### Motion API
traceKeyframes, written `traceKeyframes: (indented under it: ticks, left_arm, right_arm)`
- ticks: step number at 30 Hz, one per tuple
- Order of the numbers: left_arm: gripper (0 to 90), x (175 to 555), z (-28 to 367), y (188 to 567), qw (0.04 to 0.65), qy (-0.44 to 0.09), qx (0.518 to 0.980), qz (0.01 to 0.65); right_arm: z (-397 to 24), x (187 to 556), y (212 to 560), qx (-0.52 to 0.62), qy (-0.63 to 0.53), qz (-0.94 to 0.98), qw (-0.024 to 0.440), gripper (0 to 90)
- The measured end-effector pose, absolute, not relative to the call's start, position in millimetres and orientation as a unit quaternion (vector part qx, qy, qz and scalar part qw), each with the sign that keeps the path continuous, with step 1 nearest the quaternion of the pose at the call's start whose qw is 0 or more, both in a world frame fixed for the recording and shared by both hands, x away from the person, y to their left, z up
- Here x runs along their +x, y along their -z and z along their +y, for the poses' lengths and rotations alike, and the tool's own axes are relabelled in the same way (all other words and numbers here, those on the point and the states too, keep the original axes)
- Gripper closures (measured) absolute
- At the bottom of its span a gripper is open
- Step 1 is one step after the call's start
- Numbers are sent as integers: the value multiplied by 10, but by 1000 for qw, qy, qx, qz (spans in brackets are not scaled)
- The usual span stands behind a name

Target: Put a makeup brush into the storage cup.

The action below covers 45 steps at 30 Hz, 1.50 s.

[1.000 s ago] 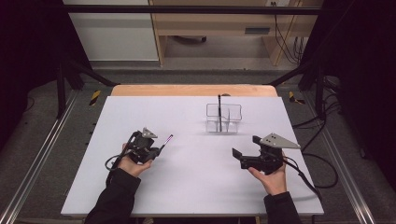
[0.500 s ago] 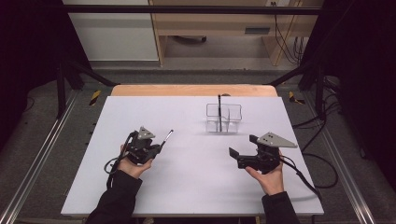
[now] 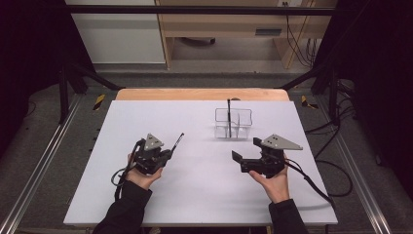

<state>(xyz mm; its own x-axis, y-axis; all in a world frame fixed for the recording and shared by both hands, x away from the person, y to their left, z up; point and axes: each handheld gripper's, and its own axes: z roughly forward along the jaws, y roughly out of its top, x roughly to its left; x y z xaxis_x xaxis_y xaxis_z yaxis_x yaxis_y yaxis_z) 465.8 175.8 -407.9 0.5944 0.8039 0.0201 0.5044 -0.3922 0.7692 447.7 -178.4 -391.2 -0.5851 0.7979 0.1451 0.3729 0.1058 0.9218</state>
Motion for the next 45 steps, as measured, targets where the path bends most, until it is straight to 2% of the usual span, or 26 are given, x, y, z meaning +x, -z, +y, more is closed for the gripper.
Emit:
traceKeyframes:
  ticks: [22, 45]
  left_arm:
    - [836, 4494, 1609, 3986, 429, -210, 791, 382]
    - [836, 4403, 1490, 3943, 458, -230, 773, 372]
  right_arm:
    - [-1392, 4616, 3677, 400, -569, 695, 182, 88]
    - [-1165, 4708, 3718, 406, -581, 688, 154, 148]
